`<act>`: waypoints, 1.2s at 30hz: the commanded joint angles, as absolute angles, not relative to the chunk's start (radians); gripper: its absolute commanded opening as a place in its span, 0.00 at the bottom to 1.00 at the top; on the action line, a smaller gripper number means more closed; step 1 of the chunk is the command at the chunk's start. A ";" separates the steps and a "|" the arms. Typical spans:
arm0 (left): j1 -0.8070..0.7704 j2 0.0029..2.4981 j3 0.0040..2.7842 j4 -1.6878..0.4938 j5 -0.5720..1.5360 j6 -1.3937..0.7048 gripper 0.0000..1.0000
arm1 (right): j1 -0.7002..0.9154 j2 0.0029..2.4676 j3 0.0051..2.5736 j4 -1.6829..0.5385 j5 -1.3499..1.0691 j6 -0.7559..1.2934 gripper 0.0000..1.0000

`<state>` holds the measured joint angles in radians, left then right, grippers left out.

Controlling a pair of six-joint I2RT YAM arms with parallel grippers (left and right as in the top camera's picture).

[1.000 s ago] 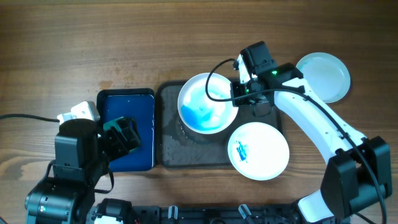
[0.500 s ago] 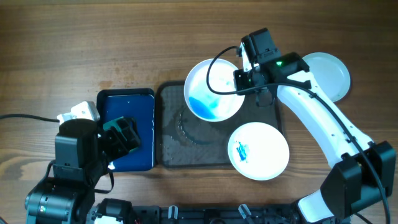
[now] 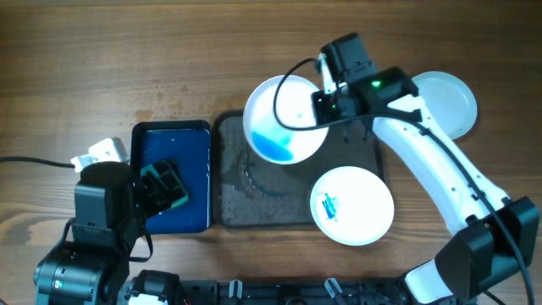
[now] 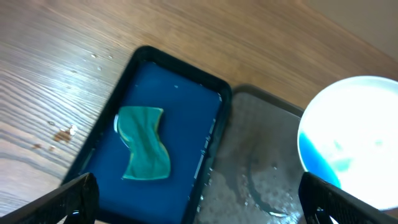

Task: Clean dirty plates on tray and stack at the side

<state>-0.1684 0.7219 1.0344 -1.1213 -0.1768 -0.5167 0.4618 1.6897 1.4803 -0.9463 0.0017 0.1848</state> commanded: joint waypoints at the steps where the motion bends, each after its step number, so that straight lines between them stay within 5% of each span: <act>1: -0.173 0.723 1.039 -1.116 -0.245 -0.505 1.00 | 0.546 1.695 1.512 -0.937 -0.028 0.211 0.04; 14: -0.173 0.723 1.039 -1.087 -0.459 -0.505 1.00 | 0.792 1.818 1.599 -0.806 -0.070 0.265 0.05; 26: -0.173 0.722 1.039 -0.947 -0.744 -0.505 1.00 | 0.841 1.882 1.599 -0.565 -0.099 0.263 0.04; 36: -0.173 0.722 1.039 -0.954 -0.753 -0.505 1.00 | 0.888 1.892 1.599 -0.435 -0.019 0.162 0.05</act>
